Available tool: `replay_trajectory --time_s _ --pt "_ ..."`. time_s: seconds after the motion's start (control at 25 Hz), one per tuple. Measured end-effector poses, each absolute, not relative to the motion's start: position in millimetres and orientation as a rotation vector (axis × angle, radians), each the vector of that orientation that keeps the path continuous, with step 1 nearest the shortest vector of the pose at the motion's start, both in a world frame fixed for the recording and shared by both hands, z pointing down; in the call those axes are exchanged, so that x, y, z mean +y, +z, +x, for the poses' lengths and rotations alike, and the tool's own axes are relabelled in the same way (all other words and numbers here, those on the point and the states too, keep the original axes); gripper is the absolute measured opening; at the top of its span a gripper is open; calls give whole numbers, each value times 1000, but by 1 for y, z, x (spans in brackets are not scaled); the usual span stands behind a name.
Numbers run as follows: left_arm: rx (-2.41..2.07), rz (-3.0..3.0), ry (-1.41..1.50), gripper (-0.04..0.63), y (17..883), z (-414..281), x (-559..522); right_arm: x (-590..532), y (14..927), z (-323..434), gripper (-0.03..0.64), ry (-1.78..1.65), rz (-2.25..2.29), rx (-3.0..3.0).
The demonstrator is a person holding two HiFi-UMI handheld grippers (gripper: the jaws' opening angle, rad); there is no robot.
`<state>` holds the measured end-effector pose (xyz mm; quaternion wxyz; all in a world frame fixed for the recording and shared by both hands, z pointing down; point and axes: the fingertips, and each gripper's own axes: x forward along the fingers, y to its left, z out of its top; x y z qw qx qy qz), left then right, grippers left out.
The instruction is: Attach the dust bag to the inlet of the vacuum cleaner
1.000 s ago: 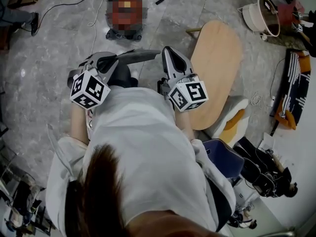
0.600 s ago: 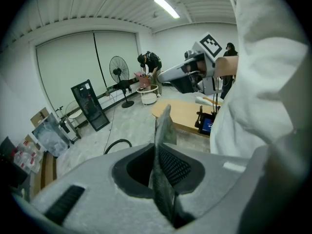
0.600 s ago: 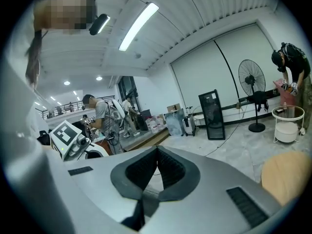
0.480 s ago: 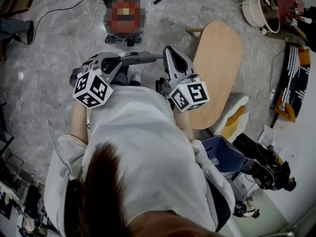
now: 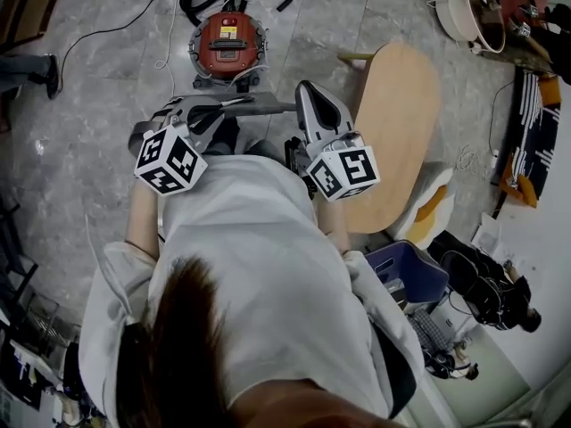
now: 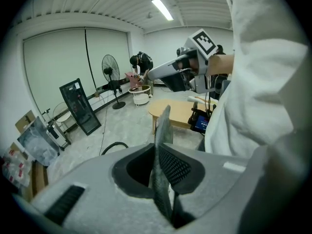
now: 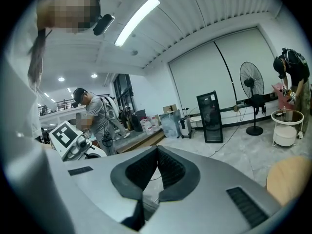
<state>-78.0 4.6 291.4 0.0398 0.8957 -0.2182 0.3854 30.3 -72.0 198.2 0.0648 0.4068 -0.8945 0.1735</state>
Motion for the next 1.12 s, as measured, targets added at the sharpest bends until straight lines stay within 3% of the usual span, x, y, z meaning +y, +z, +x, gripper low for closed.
replay_trajectory --time_s 1.12 --pt "-646 2722 1202 41 287 -91 -27 -108 188 8 2 499 1129 -2755"
